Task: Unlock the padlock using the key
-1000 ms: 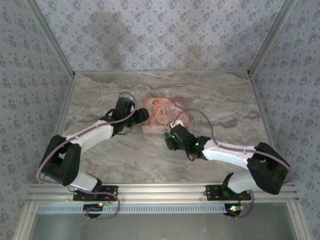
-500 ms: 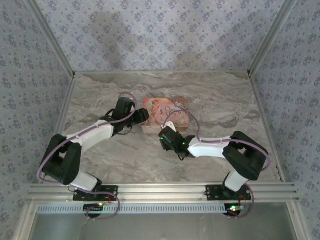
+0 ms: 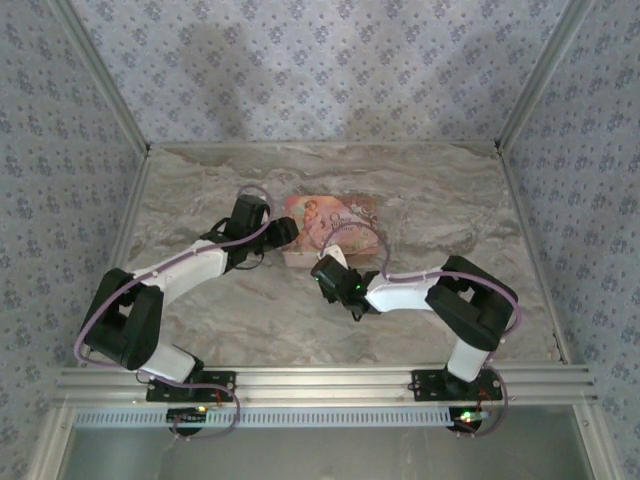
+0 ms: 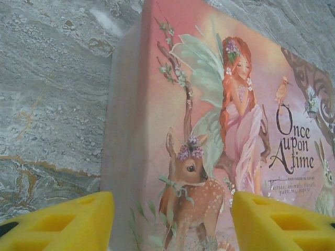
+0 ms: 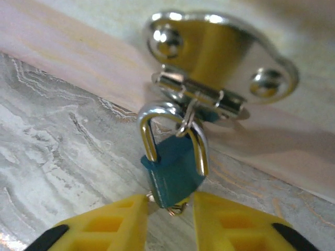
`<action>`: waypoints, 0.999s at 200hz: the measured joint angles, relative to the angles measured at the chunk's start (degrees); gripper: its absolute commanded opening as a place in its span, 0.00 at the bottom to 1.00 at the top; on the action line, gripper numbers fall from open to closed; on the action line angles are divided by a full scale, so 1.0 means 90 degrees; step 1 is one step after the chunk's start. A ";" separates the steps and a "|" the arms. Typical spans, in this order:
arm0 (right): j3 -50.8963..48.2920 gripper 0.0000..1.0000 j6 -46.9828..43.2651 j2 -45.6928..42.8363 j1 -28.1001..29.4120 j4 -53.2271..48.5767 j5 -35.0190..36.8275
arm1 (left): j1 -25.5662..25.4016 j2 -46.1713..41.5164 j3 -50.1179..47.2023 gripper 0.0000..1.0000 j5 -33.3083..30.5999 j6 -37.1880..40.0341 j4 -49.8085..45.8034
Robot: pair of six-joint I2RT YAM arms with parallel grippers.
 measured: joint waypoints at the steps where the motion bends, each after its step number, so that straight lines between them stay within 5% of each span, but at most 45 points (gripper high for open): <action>1: 0.0000 0.23 0.0007 0.0002 0.0000 0.0000 0.0002 | 0.0000 0.0000 0.0000 0.61 0.0000 0.0000 0.0000; 117: -0.0304 0.00 -0.1409 -0.0753 -0.0041 -0.0194 -0.0707 | 0.0170 0.0000 0.0000 0.61 0.0000 0.0002 0.0000; 200: -0.0335 0.00 -0.2385 -0.1659 -0.0957 -0.0481 -0.1860 | 0.0214 0.0000 0.0000 0.61 0.0049 0.0000 0.0010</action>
